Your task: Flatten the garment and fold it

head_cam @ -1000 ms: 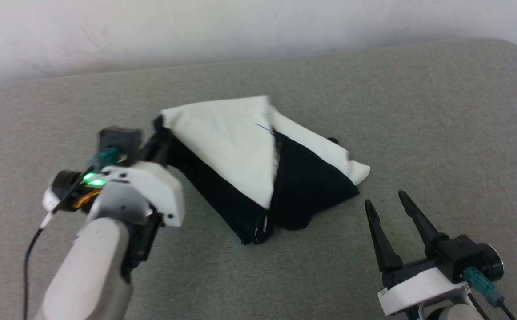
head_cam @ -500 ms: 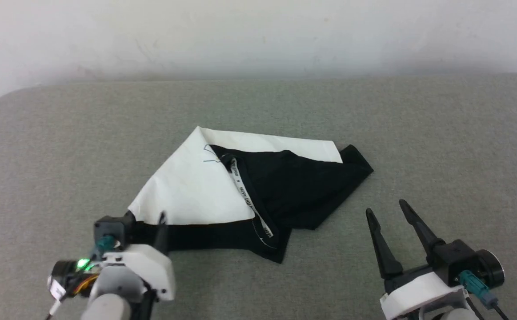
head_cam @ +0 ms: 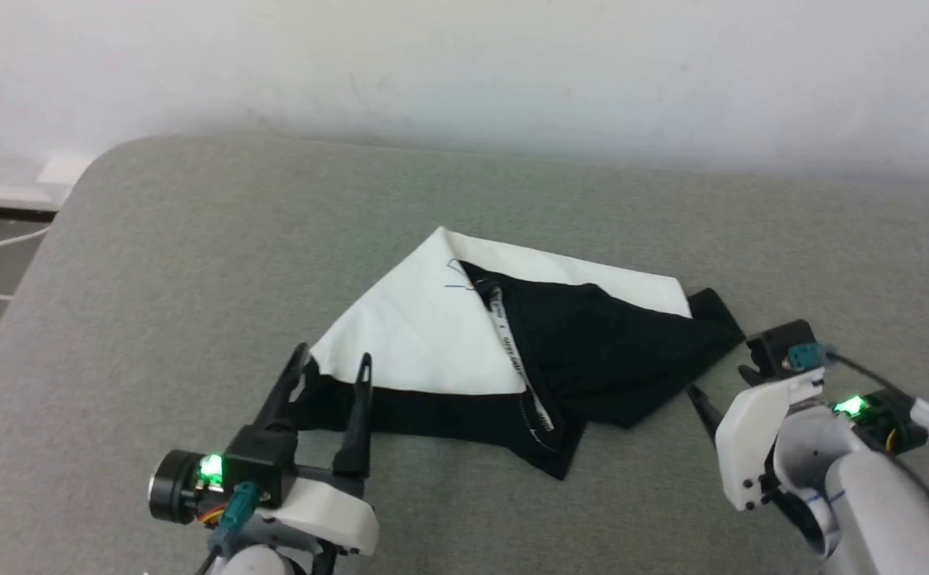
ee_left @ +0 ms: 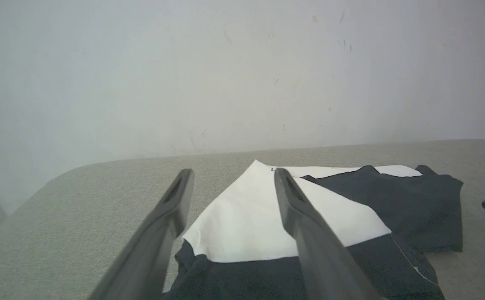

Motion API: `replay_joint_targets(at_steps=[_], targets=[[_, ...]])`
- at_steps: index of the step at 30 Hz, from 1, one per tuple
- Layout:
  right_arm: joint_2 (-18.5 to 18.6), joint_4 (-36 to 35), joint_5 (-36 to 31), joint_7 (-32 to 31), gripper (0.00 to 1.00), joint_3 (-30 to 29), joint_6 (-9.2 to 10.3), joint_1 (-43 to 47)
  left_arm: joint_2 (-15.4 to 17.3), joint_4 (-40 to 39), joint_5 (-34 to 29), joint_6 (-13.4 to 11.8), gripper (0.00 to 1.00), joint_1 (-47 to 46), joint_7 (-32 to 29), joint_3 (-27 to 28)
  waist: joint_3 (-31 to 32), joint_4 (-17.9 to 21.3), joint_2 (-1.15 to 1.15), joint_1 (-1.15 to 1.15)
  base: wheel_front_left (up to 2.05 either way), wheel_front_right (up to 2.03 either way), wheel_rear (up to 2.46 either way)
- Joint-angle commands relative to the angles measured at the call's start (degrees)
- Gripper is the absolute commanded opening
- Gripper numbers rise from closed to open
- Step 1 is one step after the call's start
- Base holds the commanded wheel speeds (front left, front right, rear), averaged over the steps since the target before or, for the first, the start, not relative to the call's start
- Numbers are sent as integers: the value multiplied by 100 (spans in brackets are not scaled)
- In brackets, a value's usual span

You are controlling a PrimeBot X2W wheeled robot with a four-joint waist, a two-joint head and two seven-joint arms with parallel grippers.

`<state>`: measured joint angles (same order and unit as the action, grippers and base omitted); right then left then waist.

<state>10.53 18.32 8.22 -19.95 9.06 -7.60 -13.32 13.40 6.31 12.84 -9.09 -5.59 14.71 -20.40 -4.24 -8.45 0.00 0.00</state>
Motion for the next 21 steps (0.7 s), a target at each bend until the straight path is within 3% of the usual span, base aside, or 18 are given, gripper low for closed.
replay_joint_targets(at_steps=[1,5,14,15,16,21], targets=[[106,190,91,-318,100,50,11,-267,-96,-131,-74,43,100,124,26,17,-49,-329,0,0,0,0,0],[216,637,191,-702,100,33,11,-620,-248,-217,-161,139,100,211,27,4,-171,-568,0,0,0,0,0],[359,1546,37,-942,100,42,11,-936,-453,-183,-312,299,100,141,28,103,-376,-844,0,0,0,0,0],[360,1649,10,-954,39,44,11,-935,-468,-170,-325,318,100,138,28,128,-376,-846,0,0,0,0,0],[362,1725,-30,-945,0,64,11,-929,-479,-155,-339,331,100,141,29,155,-362,-834,0,0,0,0,0],[372,1798,-81,-712,0,8,11,-861,-525,-39,-384,403,100,203,29,258,-186,-593,0,0,0,0,0]])
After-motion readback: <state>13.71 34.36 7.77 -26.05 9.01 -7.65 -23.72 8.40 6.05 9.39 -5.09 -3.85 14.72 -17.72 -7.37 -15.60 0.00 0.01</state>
